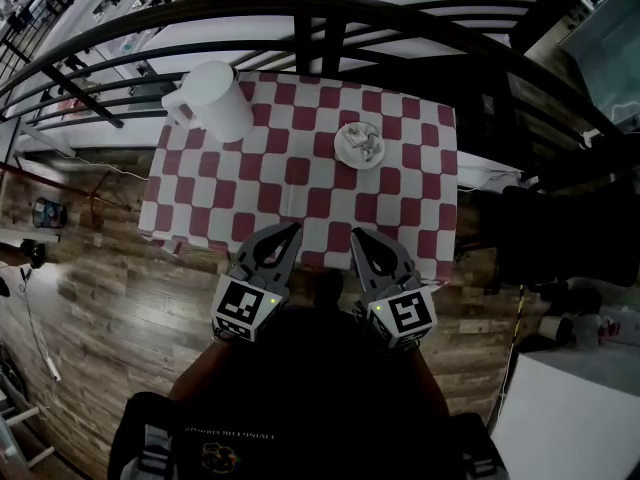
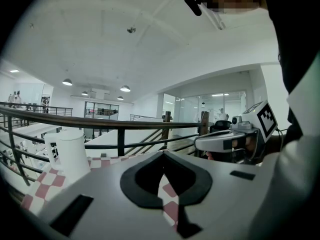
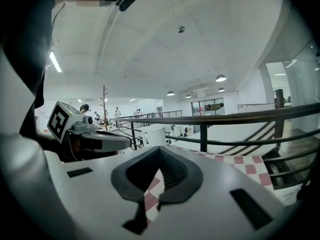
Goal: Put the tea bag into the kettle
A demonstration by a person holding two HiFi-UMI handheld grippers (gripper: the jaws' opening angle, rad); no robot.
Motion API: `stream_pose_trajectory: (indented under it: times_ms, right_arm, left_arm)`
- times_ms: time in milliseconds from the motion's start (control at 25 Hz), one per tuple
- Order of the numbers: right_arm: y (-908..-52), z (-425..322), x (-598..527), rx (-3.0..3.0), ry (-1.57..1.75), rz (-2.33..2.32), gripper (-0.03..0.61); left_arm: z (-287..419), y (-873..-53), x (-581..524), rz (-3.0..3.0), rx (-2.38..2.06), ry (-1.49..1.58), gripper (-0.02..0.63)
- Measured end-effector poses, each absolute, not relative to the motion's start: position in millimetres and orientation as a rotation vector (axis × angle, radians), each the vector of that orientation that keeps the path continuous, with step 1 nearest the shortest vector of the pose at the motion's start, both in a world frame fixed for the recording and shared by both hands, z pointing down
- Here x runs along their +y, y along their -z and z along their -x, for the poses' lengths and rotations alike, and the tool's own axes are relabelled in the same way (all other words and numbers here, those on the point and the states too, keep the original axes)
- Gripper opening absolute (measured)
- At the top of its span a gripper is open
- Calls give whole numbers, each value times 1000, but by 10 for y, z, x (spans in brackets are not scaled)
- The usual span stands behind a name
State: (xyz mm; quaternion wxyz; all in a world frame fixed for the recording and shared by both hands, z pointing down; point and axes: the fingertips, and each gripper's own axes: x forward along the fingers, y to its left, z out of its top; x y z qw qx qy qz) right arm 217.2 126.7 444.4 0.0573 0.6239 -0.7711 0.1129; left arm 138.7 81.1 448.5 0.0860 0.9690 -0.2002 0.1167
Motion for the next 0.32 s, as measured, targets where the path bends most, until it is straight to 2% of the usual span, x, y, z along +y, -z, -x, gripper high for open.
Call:
stream_pose_trajectory:
  times_ms: [320]
  right_arm:
    - [-4497,-2191,1295,-2343,-327,-1880,11]
  left_arm:
    - [-1414,-4466,855,-2884,-594,-365,3]
